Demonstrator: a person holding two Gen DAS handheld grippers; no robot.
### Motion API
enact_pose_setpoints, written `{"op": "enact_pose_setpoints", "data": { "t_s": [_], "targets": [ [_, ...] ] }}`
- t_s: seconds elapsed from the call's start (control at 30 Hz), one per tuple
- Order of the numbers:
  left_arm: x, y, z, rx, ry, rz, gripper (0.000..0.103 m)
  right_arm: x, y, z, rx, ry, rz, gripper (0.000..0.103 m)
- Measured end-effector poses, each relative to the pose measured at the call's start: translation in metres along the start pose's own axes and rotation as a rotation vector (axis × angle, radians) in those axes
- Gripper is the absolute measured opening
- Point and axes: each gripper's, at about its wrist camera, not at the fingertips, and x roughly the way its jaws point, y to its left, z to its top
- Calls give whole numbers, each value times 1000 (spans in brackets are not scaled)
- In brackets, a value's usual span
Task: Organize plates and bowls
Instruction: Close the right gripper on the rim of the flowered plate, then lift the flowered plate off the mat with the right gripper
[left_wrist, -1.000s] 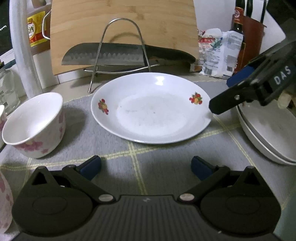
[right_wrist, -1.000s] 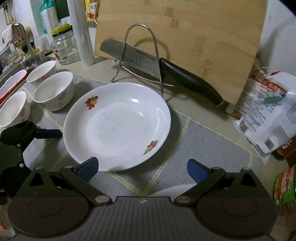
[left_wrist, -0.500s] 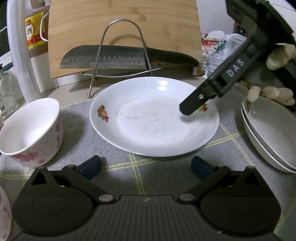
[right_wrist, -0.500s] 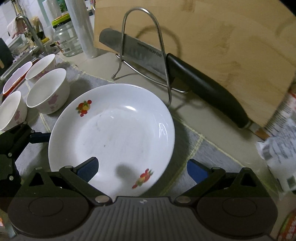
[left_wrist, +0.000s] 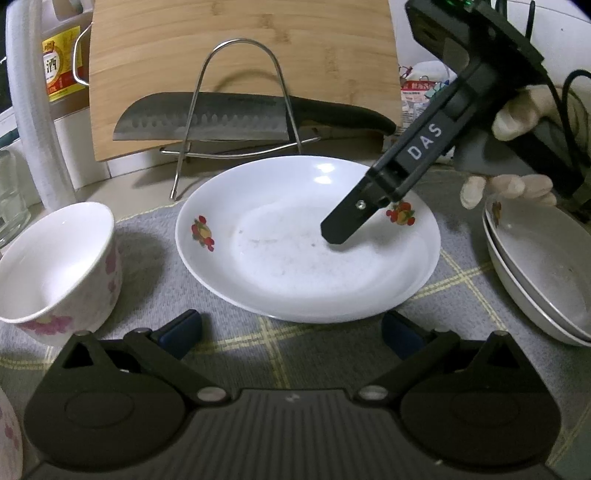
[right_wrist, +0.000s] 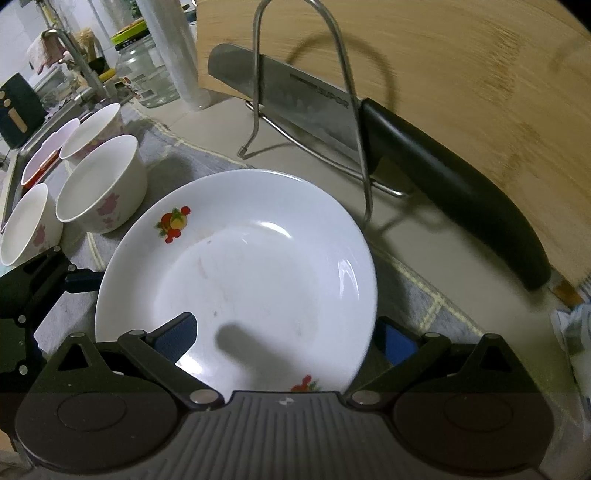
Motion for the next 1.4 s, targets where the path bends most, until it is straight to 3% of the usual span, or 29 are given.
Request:
{"op": "enact_pose_setpoints", "data": {
  "t_s": [1.4],
  "targets": [
    [10, 10, 6, 107, -25, -103, 103, 16, -4, 31, -22, -54, 86, 103]
  ]
}}
